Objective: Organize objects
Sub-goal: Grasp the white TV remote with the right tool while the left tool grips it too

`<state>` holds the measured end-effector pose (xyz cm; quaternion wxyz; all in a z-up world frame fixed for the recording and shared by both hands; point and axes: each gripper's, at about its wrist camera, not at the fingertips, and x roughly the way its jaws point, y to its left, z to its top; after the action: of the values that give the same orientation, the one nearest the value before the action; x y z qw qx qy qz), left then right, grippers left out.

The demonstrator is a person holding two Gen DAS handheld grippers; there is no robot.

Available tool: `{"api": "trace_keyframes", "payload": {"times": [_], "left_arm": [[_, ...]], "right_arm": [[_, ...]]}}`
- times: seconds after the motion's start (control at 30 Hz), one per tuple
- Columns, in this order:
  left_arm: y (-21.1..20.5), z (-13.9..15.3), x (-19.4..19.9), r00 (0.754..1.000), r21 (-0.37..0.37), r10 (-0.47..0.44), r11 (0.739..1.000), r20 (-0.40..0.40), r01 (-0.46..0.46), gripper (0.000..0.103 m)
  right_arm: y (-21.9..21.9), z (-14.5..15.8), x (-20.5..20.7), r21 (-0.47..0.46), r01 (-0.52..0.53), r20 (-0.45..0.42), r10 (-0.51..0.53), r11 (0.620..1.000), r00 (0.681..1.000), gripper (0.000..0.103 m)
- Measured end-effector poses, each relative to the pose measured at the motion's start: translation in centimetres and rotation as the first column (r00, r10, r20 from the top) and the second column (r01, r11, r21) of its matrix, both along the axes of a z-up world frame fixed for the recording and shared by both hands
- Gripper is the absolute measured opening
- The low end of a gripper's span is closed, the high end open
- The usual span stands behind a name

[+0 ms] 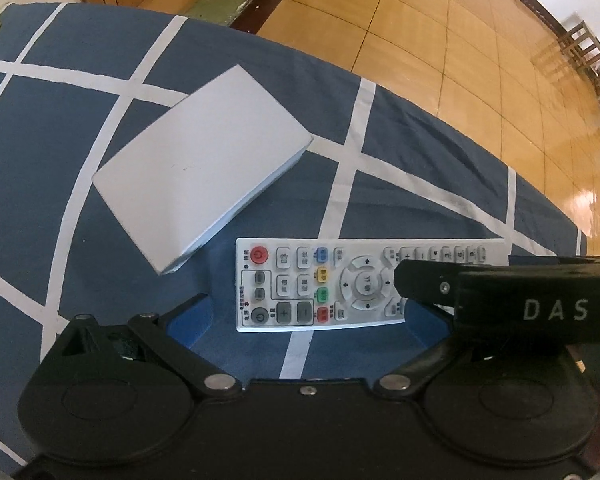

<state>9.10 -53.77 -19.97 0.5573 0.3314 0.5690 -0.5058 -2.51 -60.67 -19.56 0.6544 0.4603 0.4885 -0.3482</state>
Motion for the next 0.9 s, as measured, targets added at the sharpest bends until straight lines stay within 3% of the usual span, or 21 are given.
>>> {"api": "trace_keyframes", "payload": {"times": [0.9], "left_arm": [[0.4,0.2,-0.5,0.998,-0.010,0.064,0.998,-0.008,-0.064,0.099]], "right_arm": [[-0.4,-0.6,0.8,-0.020,-0.063,-0.021,0.062,0.998,0.998,0.092]]}}
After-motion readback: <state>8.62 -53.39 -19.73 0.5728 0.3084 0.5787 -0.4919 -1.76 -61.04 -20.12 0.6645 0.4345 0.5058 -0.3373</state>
